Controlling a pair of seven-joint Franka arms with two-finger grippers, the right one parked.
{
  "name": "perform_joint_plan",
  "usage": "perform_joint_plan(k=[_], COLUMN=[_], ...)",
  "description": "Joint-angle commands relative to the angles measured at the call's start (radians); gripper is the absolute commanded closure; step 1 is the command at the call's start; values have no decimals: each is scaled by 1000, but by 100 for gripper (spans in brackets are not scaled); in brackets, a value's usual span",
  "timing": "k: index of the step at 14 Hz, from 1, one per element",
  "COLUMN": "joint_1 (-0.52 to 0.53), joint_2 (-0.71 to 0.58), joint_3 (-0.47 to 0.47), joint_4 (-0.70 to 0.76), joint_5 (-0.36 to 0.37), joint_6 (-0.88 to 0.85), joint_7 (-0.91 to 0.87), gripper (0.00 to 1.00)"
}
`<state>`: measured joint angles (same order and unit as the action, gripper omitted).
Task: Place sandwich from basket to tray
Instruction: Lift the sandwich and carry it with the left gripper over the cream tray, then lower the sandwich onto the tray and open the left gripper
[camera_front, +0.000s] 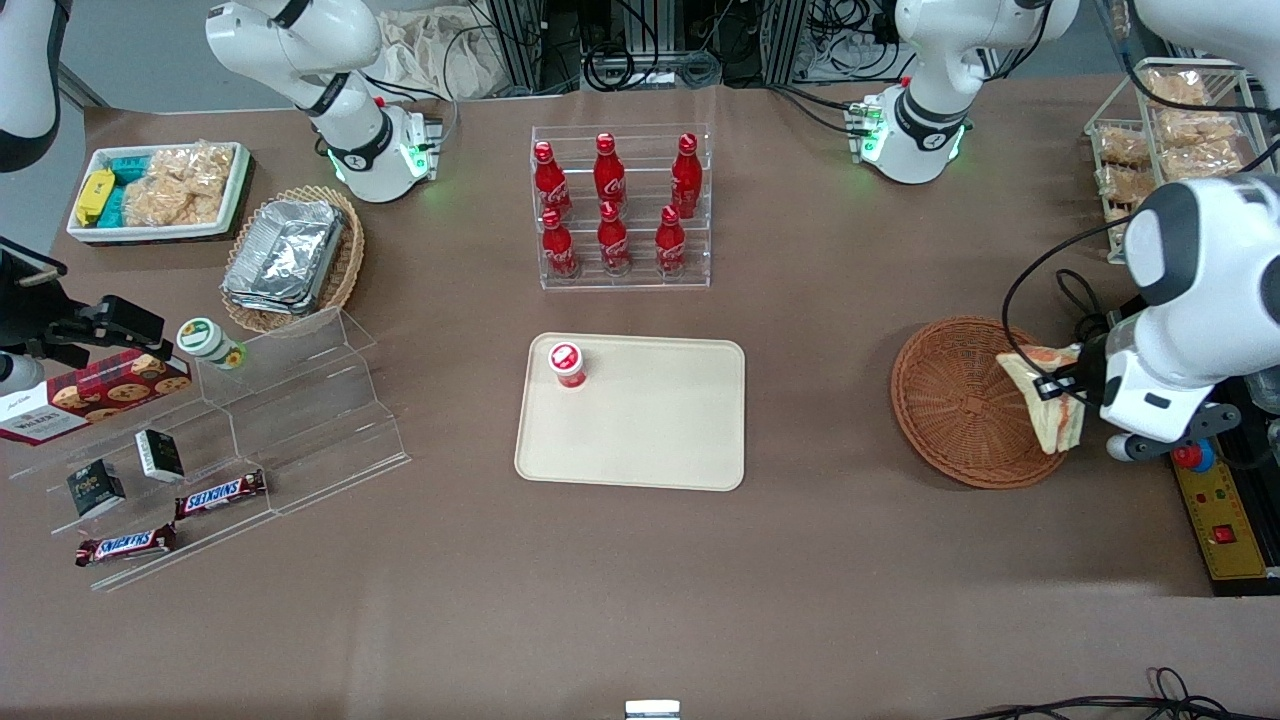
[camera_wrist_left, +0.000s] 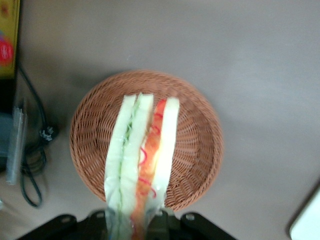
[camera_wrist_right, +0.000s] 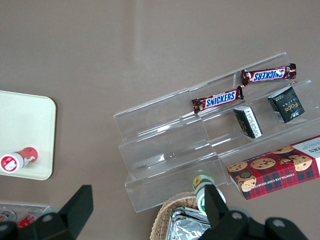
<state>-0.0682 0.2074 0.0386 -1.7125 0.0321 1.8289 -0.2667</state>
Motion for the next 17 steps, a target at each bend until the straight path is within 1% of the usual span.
perform_joint_plan(k=[1, 3, 5, 7, 11, 14, 16, 17], joint_1=[-68, -135, -220, -298, -429, -459, -472, -472], joint_2=[66, 115, 197, 288, 460, 552, 575, 576], joint_3=[-66, -110, -147, -151, -152, -152, -152, -152], joint_4=[183, 259, 316, 347, 356, 353, 350, 349], joint_5=[8, 0, 3, -1, 0, -4, -4, -6], joint_6=[-114, -132, -126, -91, 151, 283, 296, 296], joint_7=[60, 57, 52, -52, -225, -263, -269, -302], gripper=[100, 100, 100, 100, 100, 100, 100, 100])
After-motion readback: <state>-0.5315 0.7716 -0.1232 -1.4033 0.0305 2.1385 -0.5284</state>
